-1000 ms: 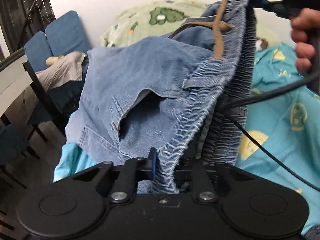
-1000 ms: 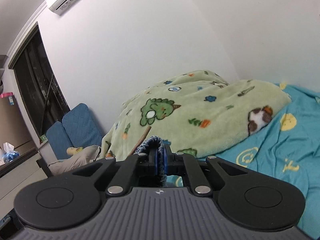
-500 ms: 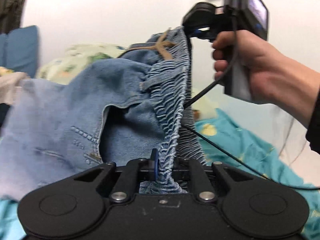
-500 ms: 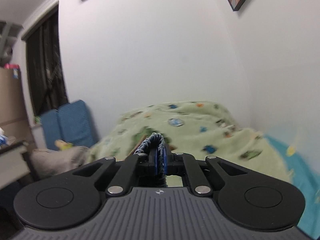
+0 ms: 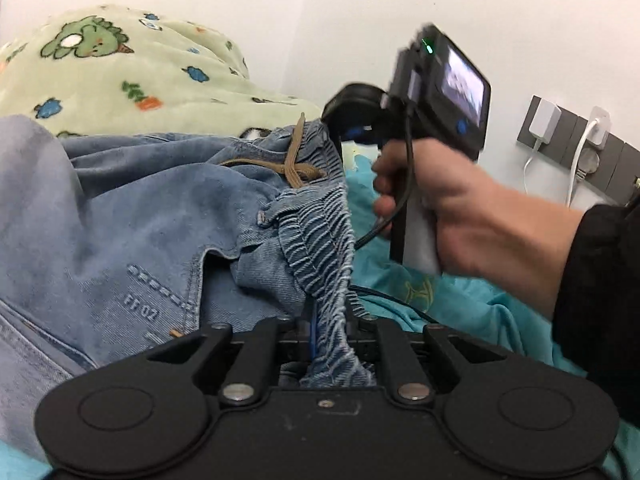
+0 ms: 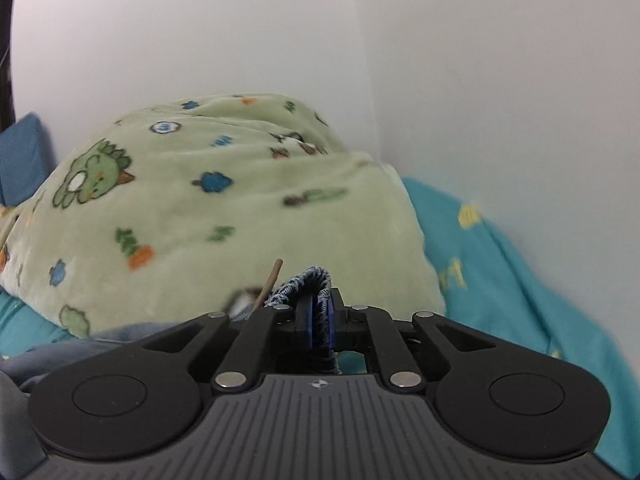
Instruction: Fold clothes
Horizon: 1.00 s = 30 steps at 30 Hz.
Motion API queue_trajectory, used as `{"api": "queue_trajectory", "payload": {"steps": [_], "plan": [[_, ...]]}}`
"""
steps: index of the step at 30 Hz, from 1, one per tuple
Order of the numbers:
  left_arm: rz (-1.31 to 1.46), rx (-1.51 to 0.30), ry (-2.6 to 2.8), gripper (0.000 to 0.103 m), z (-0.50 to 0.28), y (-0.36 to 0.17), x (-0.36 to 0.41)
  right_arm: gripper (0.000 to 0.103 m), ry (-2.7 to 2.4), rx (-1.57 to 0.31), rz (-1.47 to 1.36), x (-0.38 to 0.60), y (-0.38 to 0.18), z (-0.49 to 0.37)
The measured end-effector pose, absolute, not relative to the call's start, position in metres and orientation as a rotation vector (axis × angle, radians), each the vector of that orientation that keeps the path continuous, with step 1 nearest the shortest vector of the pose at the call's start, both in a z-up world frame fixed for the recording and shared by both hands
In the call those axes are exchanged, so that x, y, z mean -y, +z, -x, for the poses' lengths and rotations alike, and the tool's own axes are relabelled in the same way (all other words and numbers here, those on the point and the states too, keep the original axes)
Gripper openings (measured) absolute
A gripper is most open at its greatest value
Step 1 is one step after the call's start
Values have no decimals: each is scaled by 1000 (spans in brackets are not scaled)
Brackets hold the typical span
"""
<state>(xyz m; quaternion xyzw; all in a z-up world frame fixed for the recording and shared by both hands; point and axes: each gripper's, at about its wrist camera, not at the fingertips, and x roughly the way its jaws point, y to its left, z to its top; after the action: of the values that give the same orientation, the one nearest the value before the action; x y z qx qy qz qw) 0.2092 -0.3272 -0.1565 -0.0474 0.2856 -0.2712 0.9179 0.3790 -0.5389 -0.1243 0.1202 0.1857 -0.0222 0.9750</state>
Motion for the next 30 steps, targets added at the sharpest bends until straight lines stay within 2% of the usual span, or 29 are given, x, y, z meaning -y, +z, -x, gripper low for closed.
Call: {"api": "queue_trajectory", "payload": {"steps": [1,4,5,6,7,9,14,23,30], "plan": [[85,-589,-562,10,-208,-154,326,11,-45,-372,-265,542,-127,-376],[48,-597,-578,15,-204,-143,331,26,-83,-391,-243,543,-118,-370],[25,-596,-579,18,-199,-141,330,39,-92,-409,-216,541,-114,-367],[-9,-592,-594,29,-191,-134,324,43,-86,-437,-191,539,-110,-362],[-15,-590,-606,40,-182,-127,315,43,-81,-469,-170,535,-106,-356],[-27,-586,-632,46,-165,-115,298,44,-102,-507,-153,531,-100,-341],[-131,-524,-650,48,-112,-78,257,50,-96,-499,-125,509,-70,-285],[-133,-467,-470,49,-57,-19,154,50,20,-427,-192,431,-12,-183],[25,-516,-288,49,-61,-3,71,52,58,-449,-349,356,-19,-117]]}}
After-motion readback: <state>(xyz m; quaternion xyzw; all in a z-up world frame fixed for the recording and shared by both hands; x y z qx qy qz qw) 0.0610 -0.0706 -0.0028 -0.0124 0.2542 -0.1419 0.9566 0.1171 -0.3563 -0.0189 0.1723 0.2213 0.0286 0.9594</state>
